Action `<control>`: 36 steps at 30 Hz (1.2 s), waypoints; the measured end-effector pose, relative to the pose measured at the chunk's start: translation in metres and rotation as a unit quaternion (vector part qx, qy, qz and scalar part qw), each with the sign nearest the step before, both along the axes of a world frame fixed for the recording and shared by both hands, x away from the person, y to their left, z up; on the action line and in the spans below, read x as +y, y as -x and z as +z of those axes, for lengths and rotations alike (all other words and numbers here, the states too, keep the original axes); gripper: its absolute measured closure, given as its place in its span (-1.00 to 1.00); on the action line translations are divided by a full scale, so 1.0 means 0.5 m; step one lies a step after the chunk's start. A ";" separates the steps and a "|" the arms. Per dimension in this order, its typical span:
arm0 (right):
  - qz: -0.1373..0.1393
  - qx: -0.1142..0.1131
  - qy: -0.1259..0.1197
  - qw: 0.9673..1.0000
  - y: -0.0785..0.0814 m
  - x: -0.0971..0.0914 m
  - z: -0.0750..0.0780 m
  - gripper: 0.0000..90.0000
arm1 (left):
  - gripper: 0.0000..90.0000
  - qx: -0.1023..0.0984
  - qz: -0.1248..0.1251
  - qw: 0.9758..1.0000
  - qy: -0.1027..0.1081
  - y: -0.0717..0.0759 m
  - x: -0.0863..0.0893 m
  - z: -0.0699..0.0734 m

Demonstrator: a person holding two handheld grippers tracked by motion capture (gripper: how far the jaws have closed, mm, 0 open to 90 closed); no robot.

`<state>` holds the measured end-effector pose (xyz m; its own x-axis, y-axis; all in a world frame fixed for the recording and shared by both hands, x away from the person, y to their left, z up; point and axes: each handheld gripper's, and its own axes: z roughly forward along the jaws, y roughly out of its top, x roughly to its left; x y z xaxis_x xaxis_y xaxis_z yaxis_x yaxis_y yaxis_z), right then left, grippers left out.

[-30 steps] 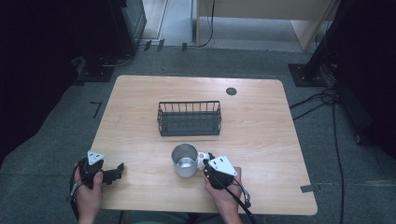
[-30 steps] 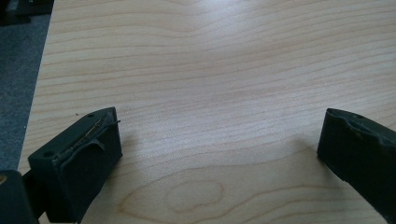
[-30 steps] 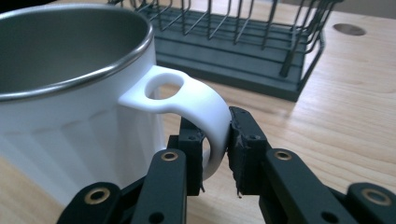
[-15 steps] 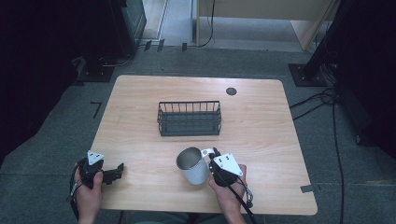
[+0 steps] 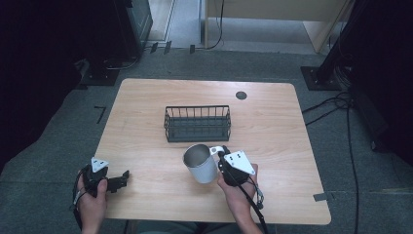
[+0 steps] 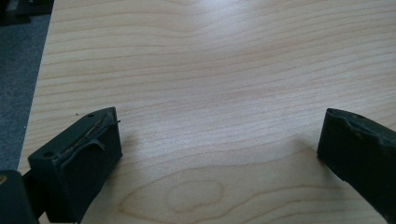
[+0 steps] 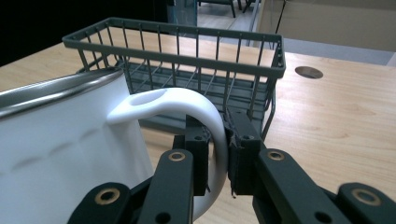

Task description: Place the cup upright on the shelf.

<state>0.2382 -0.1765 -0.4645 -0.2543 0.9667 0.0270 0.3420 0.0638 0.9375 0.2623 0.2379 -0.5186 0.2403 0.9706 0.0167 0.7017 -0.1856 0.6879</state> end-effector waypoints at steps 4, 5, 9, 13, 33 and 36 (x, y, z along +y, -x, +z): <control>-0.002 -0.005 -0.004 1.000 -0.010 0.002 0.013 0.79 | -1.00 0.000 0.000 1.000 0.000 0.000 0.000 0.000; -0.002 -0.007 -0.005 1.000 -0.011 0.002 0.016 0.79 | -1.00 0.000 0.000 1.000 0.000 0.000 0.000 0.000; -0.004 -0.012 -0.010 1.000 -0.019 0.003 0.028 0.79 | -1.00 0.000 0.000 1.000 0.000 0.000 0.000 0.000; -0.004 -0.015 -0.015 1.000 -0.027 0.003 0.039 0.79 | -1.00 0.000 0.000 1.000 0.000 0.000 0.000 0.000; -0.007 -0.034 -0.028 0.999 -0.075 0.011 0.097 0.79 | -1.00 0.000 0.000 1.000 0.000 0.000 0.000 0.000; -0.010 -0.039 -0.030 0.999 -0.090 0.011 0.112 0.79 | -1.00 0.000 0.000 1.000 0.001 0.000 0.000 0.000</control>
